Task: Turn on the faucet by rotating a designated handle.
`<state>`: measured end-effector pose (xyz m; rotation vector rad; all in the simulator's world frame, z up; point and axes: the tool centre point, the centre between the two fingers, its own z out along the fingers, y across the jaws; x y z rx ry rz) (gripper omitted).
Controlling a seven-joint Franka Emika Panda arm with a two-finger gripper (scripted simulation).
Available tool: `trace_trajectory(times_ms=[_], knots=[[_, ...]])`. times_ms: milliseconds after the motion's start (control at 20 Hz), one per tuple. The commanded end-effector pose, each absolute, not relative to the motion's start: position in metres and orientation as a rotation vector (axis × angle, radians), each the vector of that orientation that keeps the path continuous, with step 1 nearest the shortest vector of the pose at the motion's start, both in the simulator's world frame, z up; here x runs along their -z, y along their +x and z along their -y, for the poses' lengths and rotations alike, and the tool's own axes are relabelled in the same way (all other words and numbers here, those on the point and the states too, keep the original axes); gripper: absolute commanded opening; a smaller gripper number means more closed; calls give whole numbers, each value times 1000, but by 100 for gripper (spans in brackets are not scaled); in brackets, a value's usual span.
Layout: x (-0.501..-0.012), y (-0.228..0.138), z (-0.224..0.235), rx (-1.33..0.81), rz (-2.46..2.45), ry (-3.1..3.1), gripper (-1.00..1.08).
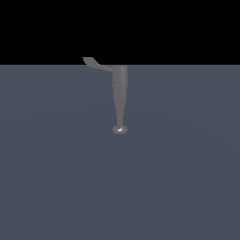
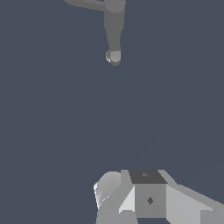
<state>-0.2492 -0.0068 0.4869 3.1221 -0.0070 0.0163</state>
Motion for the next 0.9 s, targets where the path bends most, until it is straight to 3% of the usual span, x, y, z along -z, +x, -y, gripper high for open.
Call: trace_trajectory(times_ms=[0,850], knots=[[-487,-249,7,-16,7,3122,-100],[-487,-246,-16,-3,-16,3143,-100]])
